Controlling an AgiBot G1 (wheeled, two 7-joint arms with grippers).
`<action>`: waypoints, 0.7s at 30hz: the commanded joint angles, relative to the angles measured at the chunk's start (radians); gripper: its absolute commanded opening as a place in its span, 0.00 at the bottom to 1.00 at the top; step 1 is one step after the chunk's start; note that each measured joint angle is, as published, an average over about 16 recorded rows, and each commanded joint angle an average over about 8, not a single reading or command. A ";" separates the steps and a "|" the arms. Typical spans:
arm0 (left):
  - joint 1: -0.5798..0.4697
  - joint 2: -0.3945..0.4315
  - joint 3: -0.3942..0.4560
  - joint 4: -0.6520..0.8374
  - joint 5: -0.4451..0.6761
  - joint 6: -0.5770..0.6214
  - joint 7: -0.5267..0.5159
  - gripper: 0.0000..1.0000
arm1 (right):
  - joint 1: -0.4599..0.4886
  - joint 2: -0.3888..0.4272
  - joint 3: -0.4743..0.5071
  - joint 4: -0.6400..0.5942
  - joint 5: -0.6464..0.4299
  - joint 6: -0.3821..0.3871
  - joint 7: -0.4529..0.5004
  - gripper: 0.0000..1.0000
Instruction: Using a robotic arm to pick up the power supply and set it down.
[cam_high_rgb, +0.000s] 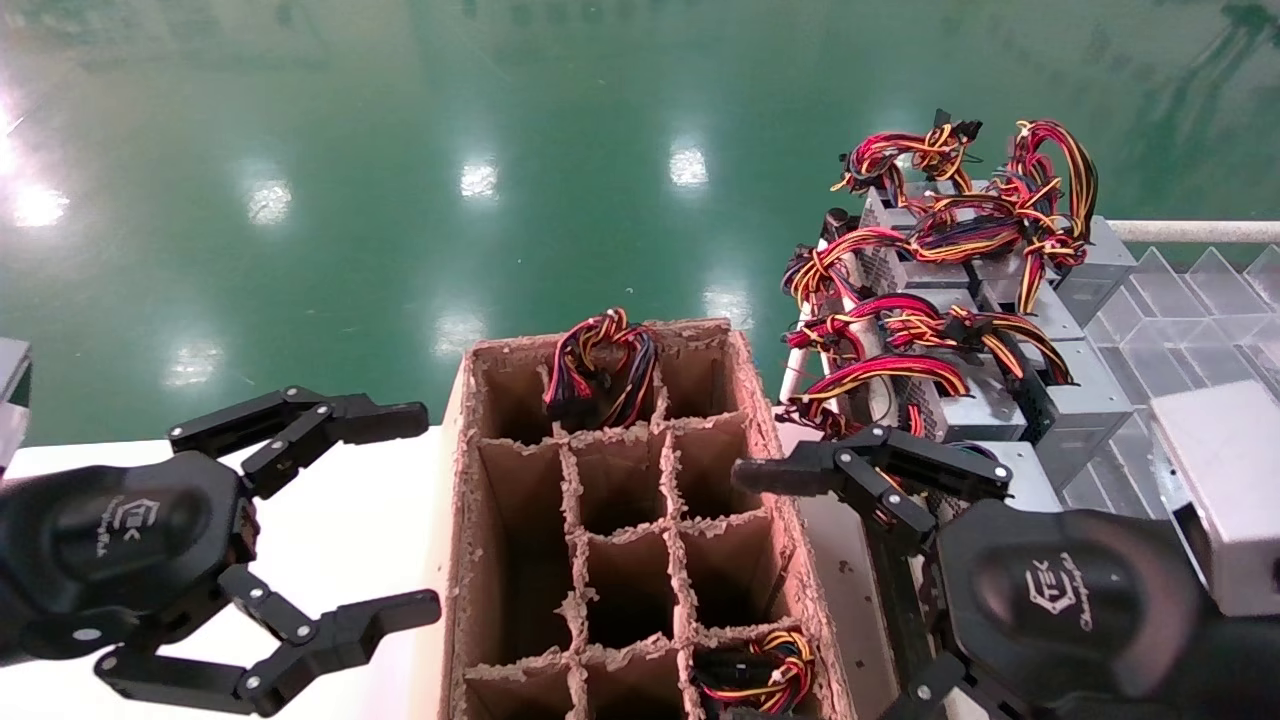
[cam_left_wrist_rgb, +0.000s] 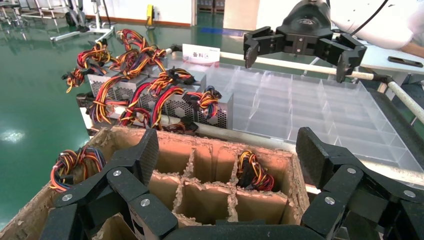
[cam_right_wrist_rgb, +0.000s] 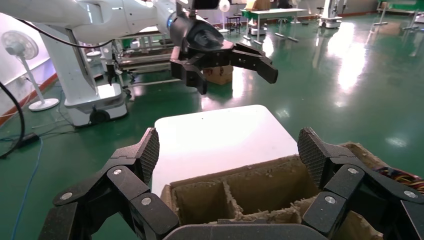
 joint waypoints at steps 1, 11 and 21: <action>0.000 0.000 0.000 0.000 0.000 0.000 0.000 1.00 | 0.004 -0.001 0.000 -0.005 -0.003 0.003 -0.003 1.00; 0.000 0.000 0.000 0.000 0.000 0.000 0.000 1.00 | 0.013 -0.004 -0.001 -0.018 -0.011 0.009 -0.010 1.00; 0.000 0.000 0.000 0.000 0.000 0.000 0.000 1.00 | 0.017 -0.006 -0.001 -0.023 -0.014 0.012 -0.013 1.00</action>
